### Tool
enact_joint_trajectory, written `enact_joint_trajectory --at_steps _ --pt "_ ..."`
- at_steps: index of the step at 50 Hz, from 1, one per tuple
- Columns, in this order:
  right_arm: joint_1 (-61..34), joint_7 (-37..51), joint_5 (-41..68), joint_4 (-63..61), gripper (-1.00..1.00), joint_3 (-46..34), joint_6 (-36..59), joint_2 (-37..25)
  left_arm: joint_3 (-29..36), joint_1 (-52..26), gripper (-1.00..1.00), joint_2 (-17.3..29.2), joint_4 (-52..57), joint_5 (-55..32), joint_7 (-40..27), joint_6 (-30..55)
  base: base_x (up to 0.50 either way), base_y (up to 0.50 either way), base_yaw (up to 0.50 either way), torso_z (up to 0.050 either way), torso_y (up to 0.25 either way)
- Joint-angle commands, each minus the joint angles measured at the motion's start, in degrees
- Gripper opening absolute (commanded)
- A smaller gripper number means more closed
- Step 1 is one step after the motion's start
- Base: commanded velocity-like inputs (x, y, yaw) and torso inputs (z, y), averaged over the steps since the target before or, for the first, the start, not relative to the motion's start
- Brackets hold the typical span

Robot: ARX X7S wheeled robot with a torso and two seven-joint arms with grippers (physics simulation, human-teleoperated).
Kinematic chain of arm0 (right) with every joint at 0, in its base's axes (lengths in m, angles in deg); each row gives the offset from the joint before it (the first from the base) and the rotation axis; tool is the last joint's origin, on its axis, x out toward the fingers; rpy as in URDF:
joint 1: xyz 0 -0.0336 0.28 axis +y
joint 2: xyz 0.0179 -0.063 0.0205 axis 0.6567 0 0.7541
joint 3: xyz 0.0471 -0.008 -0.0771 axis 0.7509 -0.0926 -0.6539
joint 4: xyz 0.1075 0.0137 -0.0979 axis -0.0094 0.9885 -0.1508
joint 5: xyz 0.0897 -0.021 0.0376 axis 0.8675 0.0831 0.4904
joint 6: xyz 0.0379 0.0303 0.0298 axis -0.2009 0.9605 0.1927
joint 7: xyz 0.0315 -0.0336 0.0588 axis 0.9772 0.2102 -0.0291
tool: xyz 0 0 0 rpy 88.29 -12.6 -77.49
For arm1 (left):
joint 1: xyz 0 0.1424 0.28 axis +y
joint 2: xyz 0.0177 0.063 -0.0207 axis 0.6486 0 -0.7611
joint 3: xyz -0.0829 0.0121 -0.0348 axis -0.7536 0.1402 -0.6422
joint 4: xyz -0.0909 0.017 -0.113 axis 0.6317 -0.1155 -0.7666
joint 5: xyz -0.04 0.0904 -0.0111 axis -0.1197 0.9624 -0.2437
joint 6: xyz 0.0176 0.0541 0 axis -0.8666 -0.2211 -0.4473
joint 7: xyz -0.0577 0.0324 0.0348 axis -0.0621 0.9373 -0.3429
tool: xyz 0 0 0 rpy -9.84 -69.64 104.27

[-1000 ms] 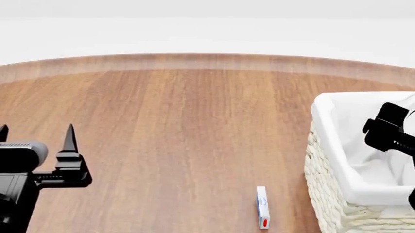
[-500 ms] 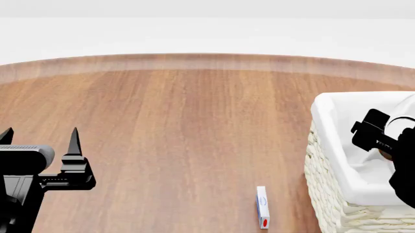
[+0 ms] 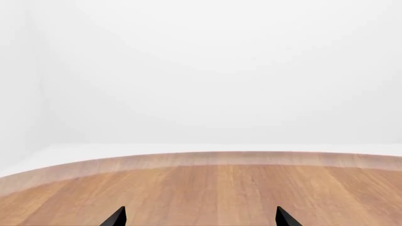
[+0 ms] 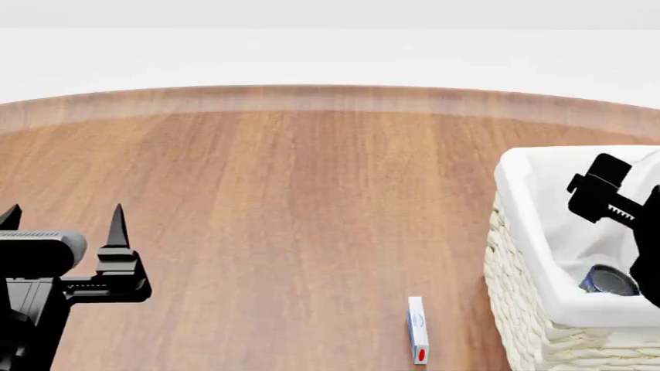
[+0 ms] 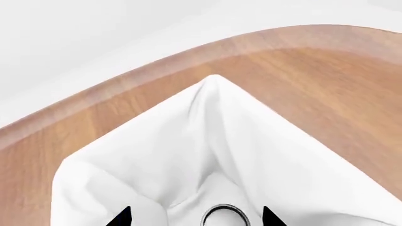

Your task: Pick up the alphabet soup and the cream cheese box, and put them in the basket.

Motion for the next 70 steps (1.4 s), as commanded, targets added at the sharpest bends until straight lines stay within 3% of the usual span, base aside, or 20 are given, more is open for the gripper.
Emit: enact_joint_trajectory --at_steps 1,13,24,36,52,58,70 --pt "0.42 8.89 4.37 -17.23 1.00 2.44 6.36 -4.24 0.00 0.02 1.00 0.22 -0.46 -0.24 -0.07 -0.37 0.00 0.00 0.00 0.000 0.000" --pt "-5.84 18.15 14.59 -40.48 1.00 4.66 17.59 -6.98 0.21 0.18 1.00 0.35 -0.70 -0.33 -0.24 -0.78 0.00 0.00 0.00 0.000 0.000" --pt "-2.89 9.50 10.45 -43.73 1.00 -2.77 15.15 -0.69 0.63 -0.02 1.00 0.31 -1.40 -0.32 -0.30 -1.18 0.00 0.00 0.00 0.000 0.000" --pt "-2.47 -5.69 -2.62 -21.87 1.00 -14.49 5.81 11.63 1.07 0.23 1.00 0.42 -0.79 -0.44 -0.66 -1.03 0.00 0.00 0.00 0.000 0.000" --pt "-6.97 -26.48 -15.10 29.80 1.00 -22.20 -13.45 30.93 1.07 0.31 1.00 0.70 -0.63 -1.00 -0.83 -1.04 0.00 0.00 0.00 0.000 0.000" --pt "-5.03 -25.86 -18.74 30.51 1.00 -18.26 -11.92 31.05 1.10 0.14 1.00 0.78 -0.88 -1.04 -0.89 -1.12 0.00 0.00 0.00 0.000 0.000" --pt "-2.57 -27.31 -35.08 30.54 1.00 -1.09 -3.87 31.90 1.48 0.11 1.00 0.81 -1.63 -0.95 -0.94 -1.68 0.00 0.00 0.00 0.000 0.000"
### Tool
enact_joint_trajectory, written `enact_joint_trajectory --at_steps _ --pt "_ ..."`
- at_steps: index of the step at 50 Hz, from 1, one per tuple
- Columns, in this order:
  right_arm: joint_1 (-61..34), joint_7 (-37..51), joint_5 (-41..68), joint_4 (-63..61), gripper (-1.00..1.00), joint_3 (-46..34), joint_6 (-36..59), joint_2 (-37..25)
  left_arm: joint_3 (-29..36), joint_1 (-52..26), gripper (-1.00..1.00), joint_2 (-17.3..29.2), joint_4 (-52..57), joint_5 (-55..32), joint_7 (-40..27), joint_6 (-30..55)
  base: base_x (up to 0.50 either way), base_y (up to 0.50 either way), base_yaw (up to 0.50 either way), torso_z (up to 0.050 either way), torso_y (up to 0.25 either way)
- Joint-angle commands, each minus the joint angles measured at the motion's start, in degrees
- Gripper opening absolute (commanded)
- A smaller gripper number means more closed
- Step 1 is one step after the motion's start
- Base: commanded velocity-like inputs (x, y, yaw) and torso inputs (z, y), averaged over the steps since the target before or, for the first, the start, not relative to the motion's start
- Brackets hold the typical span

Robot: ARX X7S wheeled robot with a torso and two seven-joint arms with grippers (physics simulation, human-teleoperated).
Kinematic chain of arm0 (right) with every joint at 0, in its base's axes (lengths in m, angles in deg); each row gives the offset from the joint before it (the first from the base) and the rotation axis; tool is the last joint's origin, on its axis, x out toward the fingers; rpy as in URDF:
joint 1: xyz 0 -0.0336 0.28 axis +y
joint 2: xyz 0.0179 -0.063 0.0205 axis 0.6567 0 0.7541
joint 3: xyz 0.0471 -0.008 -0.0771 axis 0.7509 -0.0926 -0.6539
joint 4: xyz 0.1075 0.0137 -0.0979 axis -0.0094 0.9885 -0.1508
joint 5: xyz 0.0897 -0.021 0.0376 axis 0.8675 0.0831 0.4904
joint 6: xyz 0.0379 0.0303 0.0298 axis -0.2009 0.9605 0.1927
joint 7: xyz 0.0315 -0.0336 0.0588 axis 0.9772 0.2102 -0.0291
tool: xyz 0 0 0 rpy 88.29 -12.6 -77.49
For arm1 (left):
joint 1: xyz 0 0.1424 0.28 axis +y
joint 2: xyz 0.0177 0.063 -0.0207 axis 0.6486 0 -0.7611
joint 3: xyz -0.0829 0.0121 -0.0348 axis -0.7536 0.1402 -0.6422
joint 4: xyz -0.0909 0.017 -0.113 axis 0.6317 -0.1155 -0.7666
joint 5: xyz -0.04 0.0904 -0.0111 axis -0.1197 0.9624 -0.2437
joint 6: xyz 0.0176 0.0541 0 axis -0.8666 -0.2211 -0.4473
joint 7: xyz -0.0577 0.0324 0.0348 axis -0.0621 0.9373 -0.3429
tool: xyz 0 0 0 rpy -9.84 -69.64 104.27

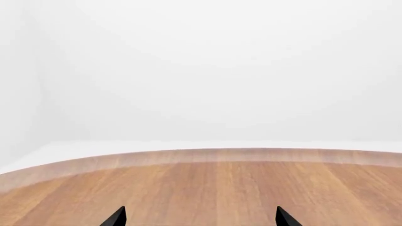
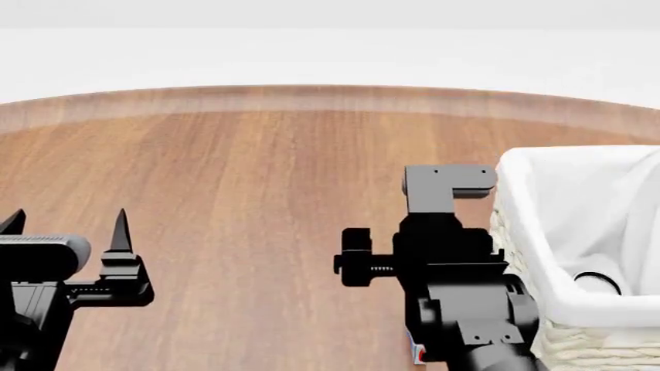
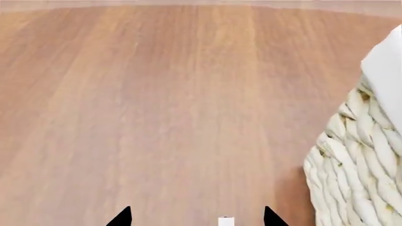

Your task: Pick up the alphabet soup and the cream cheese box, and put them in the basket.

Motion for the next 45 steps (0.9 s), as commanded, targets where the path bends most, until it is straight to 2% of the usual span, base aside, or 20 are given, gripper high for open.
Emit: enact_joint_trajectory --at_steps 1,9,18,45 --pt "1.57 -4.08 -13.93 5.06 1.00 12.11 3.55 2.68 0.28 -0.05 1.00 0.06 -0.63 0.02 -0.06 -0.48 0.00 0.00 0.00 0.000 0.000" --pt "2.28 -5.75 -23.73 5.06 1.00 21.41 5.06 3.23 0.36 -0.05 1.00 0.14 -0.88 -0.09 -0.04 -0.63 0.00 0.00 0.00 0.000 0.000" --pt "3.42 -4.01 -30.47 5.07 1.00 27.93 6.15 3.55 0.61 -0.07 1.00 0.14 -1.36 -0.15 -0.08 -0.87 0.00 0.00 0.00 0.000 0.000" --pt "4.39 -2.60 -35.53 5.07 1.00 33.48 6.18 3.35 1.31 0.28 1.00 0.46 -2.12 -0.22 0.03 -2.11 0.00 0.00 0.00 0.000 0.000"
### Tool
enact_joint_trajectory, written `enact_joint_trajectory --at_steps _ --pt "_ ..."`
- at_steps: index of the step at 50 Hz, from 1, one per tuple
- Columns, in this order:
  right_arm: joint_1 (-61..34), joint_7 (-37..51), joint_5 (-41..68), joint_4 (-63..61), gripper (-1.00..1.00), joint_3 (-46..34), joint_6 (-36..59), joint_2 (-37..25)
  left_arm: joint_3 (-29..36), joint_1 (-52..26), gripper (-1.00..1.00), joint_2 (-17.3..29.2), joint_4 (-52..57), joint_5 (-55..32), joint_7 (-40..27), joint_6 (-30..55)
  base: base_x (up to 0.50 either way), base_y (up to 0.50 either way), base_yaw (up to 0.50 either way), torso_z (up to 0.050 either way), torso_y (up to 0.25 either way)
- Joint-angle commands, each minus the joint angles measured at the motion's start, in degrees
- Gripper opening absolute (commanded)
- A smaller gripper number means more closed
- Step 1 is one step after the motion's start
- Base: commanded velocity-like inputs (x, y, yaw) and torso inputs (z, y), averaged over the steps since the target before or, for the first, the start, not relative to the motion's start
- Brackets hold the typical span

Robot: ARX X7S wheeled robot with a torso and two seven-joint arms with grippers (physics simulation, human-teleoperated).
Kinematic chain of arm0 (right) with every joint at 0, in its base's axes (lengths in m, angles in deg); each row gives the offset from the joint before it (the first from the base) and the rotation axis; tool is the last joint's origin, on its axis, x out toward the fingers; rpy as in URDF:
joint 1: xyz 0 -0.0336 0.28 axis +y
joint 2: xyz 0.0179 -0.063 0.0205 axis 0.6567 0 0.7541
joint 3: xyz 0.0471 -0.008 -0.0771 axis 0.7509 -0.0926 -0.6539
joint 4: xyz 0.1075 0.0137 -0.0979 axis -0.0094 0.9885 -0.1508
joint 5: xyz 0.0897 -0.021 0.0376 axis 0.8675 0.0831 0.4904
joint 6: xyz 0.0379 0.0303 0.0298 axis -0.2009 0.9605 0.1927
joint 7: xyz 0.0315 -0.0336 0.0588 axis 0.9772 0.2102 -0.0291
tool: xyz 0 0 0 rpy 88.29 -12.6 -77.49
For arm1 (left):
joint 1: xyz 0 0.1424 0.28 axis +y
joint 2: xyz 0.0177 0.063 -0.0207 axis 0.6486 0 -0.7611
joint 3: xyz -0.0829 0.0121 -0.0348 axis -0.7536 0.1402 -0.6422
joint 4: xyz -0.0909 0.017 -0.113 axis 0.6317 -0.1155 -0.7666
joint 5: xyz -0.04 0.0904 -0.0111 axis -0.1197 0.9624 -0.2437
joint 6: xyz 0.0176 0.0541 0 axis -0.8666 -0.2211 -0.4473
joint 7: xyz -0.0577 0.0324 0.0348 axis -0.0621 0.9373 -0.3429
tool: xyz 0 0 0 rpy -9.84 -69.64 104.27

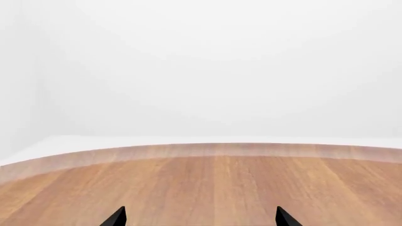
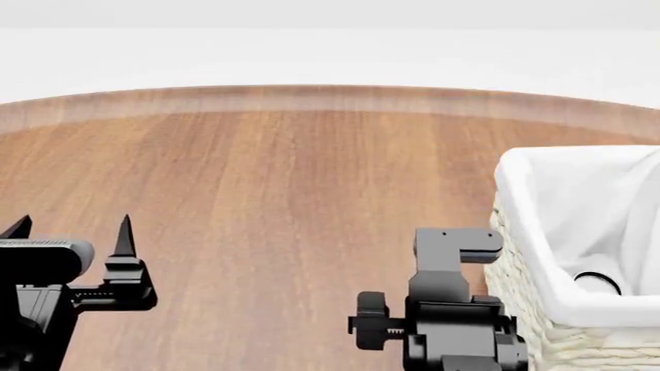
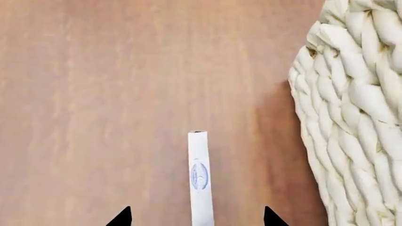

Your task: Pick up the alphabet soup and the cream cheese box, and put them in the basket.

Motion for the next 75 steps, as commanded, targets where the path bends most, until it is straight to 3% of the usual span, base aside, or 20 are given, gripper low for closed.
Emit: enact_joint_trajectory --at_steps 1,24,25,48,75 --pt "0.17 -0.33 -1.72 0.04 1.00 1.98 -0.27 -0.03 1.06 0.25 1.00 0.28 -0.54 1.66 -0.35 -1.71 0.00 0.00 0.00 0.000 0.000" --pt "0.16 -1.08 -2.29 0.04 1.00 1.59 -2.26 -0.16 1.42 0.99 1.00 0.80 -0.17 0.07 1.20 -2.89 0.00 0.00 0.00 0.000 -0.240" --pt "0.35 -0.82 -2.54 0.04 -1.00 1.30 -3.66 -0.15 0.98 1.05 1.00 0.70 -0.20 -1.09 1.73 -2.65 0.03 0.00 0.00 0.000 0.000" --pt "0.30 -1.32 -2.18 0.04 -1.00 0.34 -3.83 0.14 0.94 0.86 1.00 1.23 -0.47 -1.98 1.68 -2.27 0.00 0.00 0.00 0.000 0.000" --pt "-0.58 -2.40 -0.95 0.04 -1.00 -2.39 -4.16 0.43 1.62 1.20 1.00 1.74 -0.65 -1.69 1.87 -3.68 0.00 0.00 0.00 0.000 0.250"
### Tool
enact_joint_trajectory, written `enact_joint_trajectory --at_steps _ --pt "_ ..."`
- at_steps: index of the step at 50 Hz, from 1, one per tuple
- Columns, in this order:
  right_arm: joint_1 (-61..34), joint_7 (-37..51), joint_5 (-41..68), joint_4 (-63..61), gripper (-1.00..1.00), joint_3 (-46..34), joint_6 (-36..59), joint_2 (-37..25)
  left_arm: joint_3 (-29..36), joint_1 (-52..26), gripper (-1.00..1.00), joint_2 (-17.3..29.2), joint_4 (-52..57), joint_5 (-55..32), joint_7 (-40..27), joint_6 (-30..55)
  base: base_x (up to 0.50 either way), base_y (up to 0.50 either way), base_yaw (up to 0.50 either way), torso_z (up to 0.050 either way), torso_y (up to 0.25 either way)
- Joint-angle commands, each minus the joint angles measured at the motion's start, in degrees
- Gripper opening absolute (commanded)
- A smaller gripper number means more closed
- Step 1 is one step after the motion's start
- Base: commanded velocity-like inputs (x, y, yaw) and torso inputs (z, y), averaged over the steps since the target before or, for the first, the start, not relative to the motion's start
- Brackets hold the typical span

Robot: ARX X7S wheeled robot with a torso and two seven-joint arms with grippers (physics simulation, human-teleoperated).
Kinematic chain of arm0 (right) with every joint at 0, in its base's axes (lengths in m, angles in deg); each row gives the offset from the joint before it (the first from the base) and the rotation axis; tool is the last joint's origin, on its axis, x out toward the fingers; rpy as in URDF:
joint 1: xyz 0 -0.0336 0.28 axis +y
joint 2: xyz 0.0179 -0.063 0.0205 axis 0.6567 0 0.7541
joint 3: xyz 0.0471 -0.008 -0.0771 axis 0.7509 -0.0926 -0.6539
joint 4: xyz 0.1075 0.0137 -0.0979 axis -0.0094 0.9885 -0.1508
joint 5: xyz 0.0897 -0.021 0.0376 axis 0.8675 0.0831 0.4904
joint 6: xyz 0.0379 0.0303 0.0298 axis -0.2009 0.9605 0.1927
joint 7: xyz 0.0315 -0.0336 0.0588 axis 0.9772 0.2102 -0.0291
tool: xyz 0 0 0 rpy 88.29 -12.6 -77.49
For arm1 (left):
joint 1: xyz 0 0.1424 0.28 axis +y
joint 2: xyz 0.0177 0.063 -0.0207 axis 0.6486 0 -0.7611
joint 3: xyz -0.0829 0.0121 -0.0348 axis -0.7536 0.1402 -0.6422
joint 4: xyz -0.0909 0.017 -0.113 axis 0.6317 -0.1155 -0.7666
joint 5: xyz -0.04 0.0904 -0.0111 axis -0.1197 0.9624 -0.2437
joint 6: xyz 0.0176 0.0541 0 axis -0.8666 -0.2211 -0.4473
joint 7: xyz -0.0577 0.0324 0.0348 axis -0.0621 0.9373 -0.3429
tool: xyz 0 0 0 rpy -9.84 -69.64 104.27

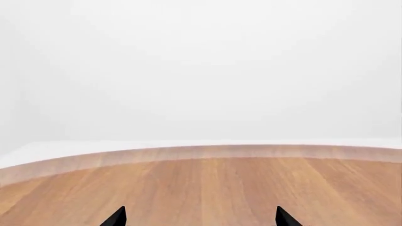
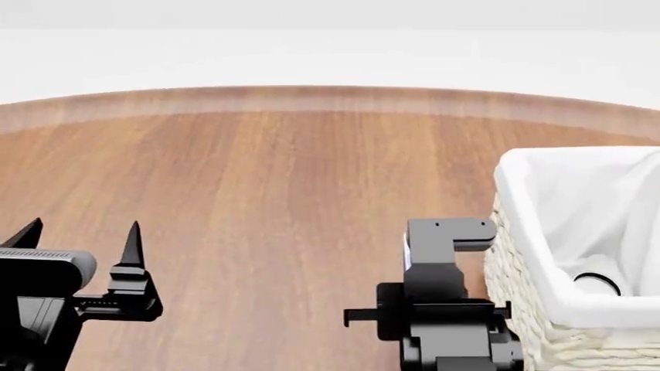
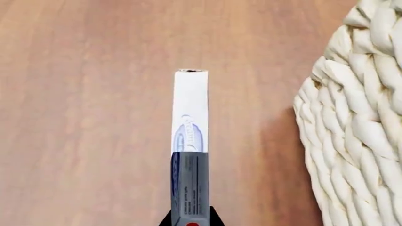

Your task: Pick up the alphabet soup and the cream cheese box, and put them in the basket.

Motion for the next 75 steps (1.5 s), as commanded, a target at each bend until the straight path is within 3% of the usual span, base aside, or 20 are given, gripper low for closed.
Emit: enact_joint_trajectory --at_steps 1,11,17,21,24,38,56,75 --pt "-0.74 -0.35 0.26 -0.03 -1.00 -0.87 -0.15 0.09 0.16 0.09 1.00 0.24 0.02 -0.24 0.00 -0.03 0.00 0.00 0.00 0.000 0.250" --pt "-1.49 -0.55 1.06 -0.03 -1.00 -1.95 -0.19 0.17 -0.08 0.00 1.00 0.16 0.07 -1.06 -0.13 0.31 0.00 0.00 0.00 0.000 0.249" --pt "-9.55 -0.97 2.02 -0.30 -1.00 -2.79 0.55 -0.39 0.66 -0.04 1.00 0.35 0.12 0.65 -0.98 -0.32 0.00 0.00 0.00 0.000 0.000" --pt "-6.07 0.54 3.22 -26.07 -1.00 -2.12 18.46 -2.93 0.99 -0.15 1.00 0.14 -0.47 0.84 -1.03 -0.46 0.00 0.00 0.00 0.000 0.000" --pt "-4.92 2.45 3.59 -34.12 -1.00 -0.51 23.96 -4.76 0.97 -0.12 1.00 0.34 0.05 0.65 -1.15 -0.04 0.00 0.00 0.00 0.000 0.000" --pt "-3.54 10.75 3.62 -44.94 -1.00 9.15 29.99 -11.55 1.24 -0.13 1.00 0.20 -0.43 0.76 -1.45 -0.48 0.00 0.00 0.00 0.000 0.000" --pt "-0.16 14.19 3.74 -44.06 -1.00 16.20 27.25 -16.33 1.81 0.46 1.00 0.42 -0.27 1.14 -1.71 -1.29 0.00 0.00 0.00 0.000 0.000" --pt "-0.96 11.74 3.87 -34.22 -1.00 14.81 21.22 -16.86 1.94 0.34 1.00 0.81 -0.02 1.05 -2.00 -1.36 0.00 0.00 0.00 0.000 0.001"
